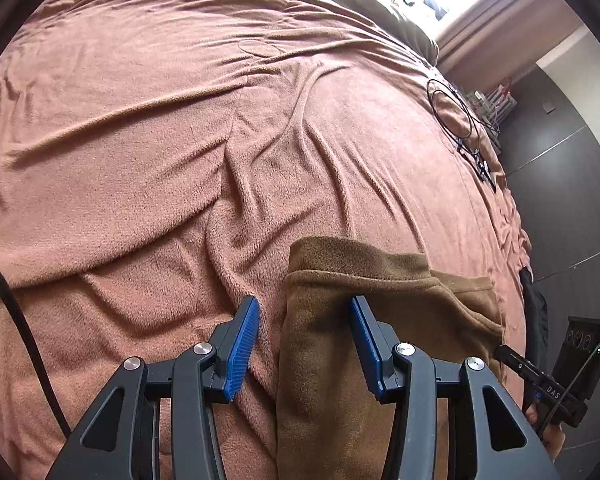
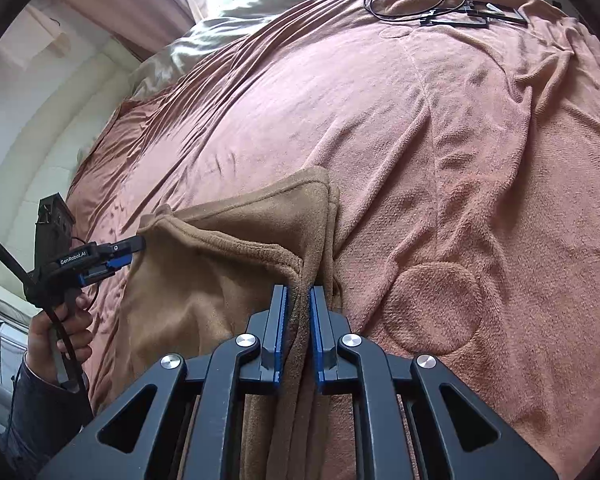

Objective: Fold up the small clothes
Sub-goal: 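Grasp the folded brown shirt's edge with the right tool, then grasp the shirt's other end with the left tool while the right tool holds its edge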

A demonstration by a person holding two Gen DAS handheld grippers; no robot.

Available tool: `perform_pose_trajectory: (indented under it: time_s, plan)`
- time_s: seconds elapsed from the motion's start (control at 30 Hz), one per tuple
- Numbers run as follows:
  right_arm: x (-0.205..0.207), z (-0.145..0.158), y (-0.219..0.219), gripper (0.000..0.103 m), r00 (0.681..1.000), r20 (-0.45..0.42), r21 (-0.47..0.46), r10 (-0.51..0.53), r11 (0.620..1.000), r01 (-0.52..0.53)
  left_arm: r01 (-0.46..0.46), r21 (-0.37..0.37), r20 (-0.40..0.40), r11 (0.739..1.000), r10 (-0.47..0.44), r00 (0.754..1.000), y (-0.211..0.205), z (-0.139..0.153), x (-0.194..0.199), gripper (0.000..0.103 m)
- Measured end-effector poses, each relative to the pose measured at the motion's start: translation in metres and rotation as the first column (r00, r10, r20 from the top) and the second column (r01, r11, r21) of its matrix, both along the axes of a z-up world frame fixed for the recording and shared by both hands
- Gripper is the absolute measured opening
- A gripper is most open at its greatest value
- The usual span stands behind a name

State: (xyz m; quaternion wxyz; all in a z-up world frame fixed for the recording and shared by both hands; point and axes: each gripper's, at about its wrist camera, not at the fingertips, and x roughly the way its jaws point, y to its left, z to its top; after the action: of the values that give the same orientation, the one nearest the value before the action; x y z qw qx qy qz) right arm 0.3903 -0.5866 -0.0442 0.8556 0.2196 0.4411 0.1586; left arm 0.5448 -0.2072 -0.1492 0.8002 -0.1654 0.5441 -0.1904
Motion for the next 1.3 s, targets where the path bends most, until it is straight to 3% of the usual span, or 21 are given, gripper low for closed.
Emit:
perform_pose_trajectory:
  time_s: [0.17,0.23,0.27,0.3,0.73,0.87,1.1,1.3]
  plan:
    - [0.011,-0.006,0.0,0.021,1.0,-0.02,0.042,-0.007,0.999,0.008,-0.004,0.007,-0.013,1.0,0.004,1.0,0.0,-0.006,0.007,0.049]
    - [0.012,-0.008,-0.001,0.03,0.999,-0.031,0.062,-0.014,0.998,0.016,-0.001,0.01,-0.019,1.0,0.001,1.0,-0.001,-0.009,0.01,0.049]
    - [0.013,-0.009,-0.003,0.046,0.999,-0.043,0.051,-0.029,0.998,0.031,0.0,0.011,-0.022,1.0,0.0,1.0,-0.001,-0.011,0.011,0.049]
    - [0.013,-0.009,-0.004,0.051,0.998,-0.048,0.046,-0.037,0.998,0.039,0.002,0.013,-0.025,1.0,-0.002,1.0,-0.002,-0.013,0.013,0.049]
    - [0.017,-0.026,-0.026,0.051,0.997,-0.075,0.196,-0.003,0.98,0.017,-0.008,-0.07,-0.057,0.998,0.004,0.998,0.014,-0.01,-0.005,0.049]
    - [0.015,-0.031,-0.03,0.045,0.995,-0.094,0.233,0.033,0.972,-0.011,-0.016,-0.111,-0.074,0.994,0.008,0.997,0.02,-0.01,-0.015,0.049]
    - [0.024,-0.042,-0.044,0.044,0.993,-0.11,0.296,0.051,0.955,-0.016,-0.013,-0.15,-0.101,0.989,-0.002,0.995,0.024,-0.012,-0.027,0.049]
    - [0.034,-0.048,-0.049,0.023,0.994,-0.107,0.305,0.028,0.952,0.006,-0.006,-0.157,-0.108,0.988,-0.011,0.994,0.02,-0.018,-0.026,0.049]
